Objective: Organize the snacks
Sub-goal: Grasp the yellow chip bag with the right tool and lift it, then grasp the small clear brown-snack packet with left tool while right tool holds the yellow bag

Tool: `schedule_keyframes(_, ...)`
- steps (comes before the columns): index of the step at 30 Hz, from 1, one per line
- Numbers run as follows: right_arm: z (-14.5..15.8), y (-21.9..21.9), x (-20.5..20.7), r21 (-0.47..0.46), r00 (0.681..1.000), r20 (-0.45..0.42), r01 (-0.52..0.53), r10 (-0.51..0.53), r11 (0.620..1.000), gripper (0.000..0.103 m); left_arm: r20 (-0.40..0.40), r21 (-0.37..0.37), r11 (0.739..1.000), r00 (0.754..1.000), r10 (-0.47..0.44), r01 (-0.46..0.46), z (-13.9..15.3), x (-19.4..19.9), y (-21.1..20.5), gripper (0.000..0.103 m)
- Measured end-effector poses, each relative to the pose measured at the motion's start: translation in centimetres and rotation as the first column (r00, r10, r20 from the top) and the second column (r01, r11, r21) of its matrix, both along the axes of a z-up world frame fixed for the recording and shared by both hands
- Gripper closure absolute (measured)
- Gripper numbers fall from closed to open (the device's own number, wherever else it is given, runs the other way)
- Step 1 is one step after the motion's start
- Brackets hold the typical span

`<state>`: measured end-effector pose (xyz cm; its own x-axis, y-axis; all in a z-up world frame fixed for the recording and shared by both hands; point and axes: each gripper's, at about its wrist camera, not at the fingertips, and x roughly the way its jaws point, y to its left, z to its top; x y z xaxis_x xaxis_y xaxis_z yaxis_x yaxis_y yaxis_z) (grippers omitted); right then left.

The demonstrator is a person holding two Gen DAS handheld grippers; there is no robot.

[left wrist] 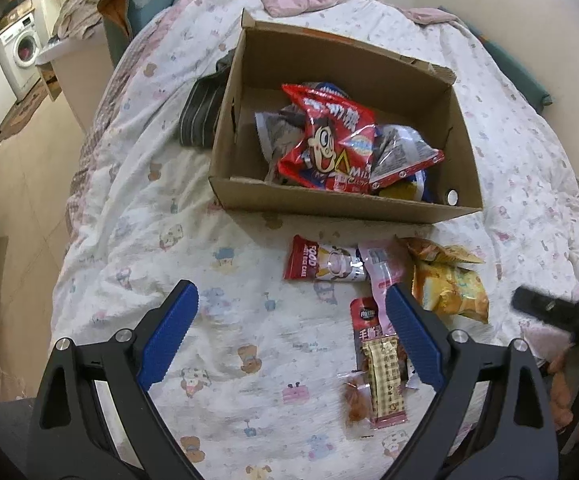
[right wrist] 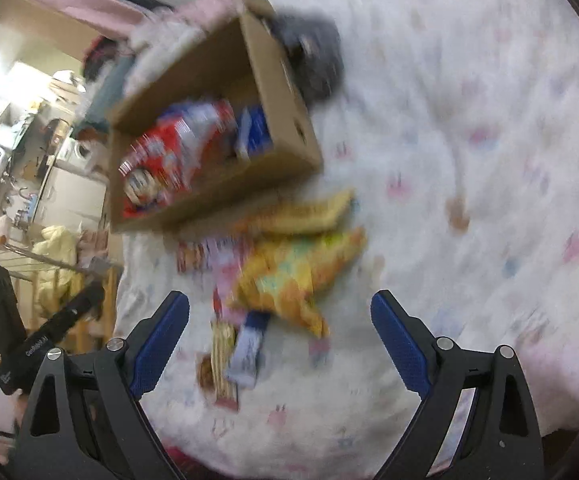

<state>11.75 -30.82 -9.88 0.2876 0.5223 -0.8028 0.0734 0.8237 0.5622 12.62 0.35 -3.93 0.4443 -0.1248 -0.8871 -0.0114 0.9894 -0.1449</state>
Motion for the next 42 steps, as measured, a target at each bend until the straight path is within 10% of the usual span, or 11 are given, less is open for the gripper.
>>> schedule_keyframes(18,-6.6,3.2,5.1,-0.044,0.967,-0.238,0.08,-0.089,0.996,0.022,-0.045,-0.006,1.0,0.999,-0.005,0.005,-1.1,-0.2,0.8,0.01)
schedule_keyframes(27,-5.3,5.0,4.5,-0.044,0.985,-0.172,-0.022,0.015,0.999,0.063,-0.07,-0.016,1.0,0.998,0.003,-0.004,-1.7,-0.2,1.1,0.01)
schedule_keyframes(42,0.2,-0.9,-0.5,-0.076,1.0,0.004,-0.009,0.01,0.997,0.065,-0.059,-0.02,1.0,0.998,-0.016,0.015,-1.5,-0.1,-1.4,0.01)
